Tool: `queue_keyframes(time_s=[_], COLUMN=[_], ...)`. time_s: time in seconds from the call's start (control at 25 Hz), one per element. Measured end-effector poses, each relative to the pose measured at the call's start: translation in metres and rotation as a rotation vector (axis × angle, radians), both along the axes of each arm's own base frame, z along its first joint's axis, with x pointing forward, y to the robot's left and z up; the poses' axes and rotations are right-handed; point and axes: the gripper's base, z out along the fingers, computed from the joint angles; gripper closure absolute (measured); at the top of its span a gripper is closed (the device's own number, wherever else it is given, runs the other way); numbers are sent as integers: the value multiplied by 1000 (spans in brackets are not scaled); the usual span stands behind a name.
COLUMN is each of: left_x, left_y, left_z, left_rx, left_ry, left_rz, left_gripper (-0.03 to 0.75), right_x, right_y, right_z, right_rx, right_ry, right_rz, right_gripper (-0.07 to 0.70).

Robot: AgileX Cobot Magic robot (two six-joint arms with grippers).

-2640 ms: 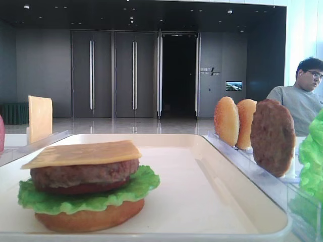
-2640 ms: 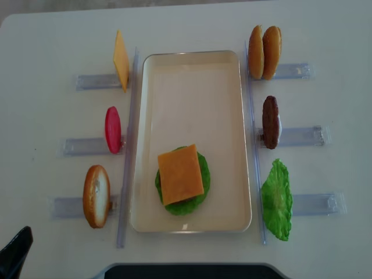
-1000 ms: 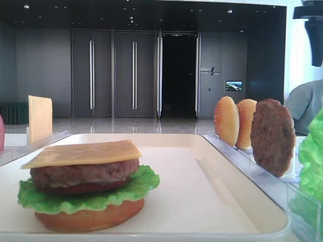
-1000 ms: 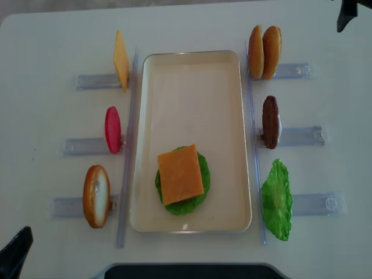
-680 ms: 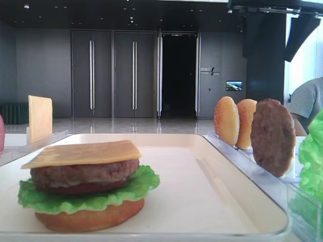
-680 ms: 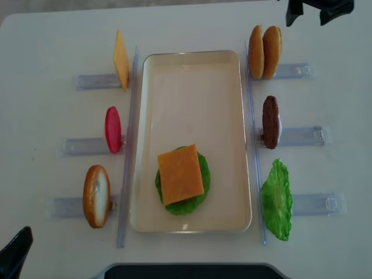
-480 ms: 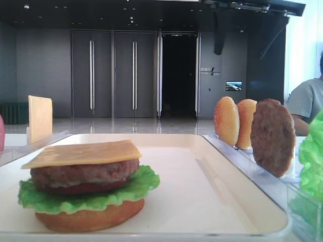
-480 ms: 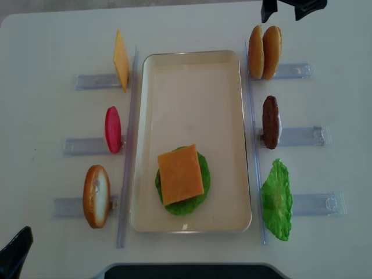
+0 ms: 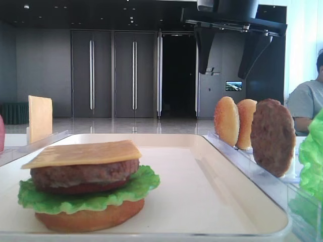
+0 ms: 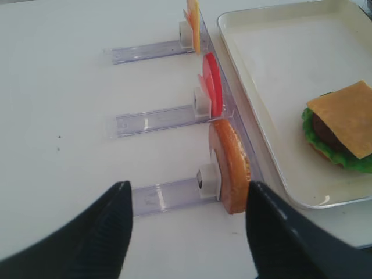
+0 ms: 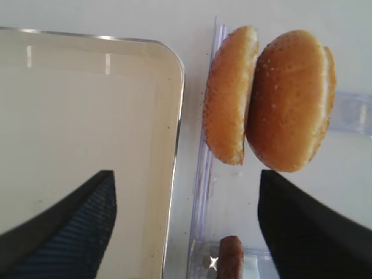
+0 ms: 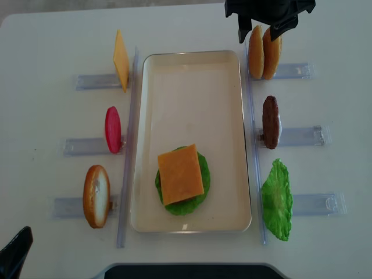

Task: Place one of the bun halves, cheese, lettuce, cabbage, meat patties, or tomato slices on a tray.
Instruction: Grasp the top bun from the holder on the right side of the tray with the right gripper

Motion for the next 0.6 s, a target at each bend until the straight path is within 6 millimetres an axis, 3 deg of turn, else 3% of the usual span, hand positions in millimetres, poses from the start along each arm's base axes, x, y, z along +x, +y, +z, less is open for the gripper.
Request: queue_keyframes(time_s=[0.24, 0.6], left_x=[0, 0], left_y=[0, 0], left_z=[0, 0], left_rx=[0, 0], left_ry=[0, 0], left_rz=[0, 0], left_gripper=[244, 244], right_x=[3, 11], right_y=[2, 7], right_z=[-10, -6], right_rx=[0, 26], right_ry=[25, 6], right_rz=[-2, -3], right_gripper=[118, 118])
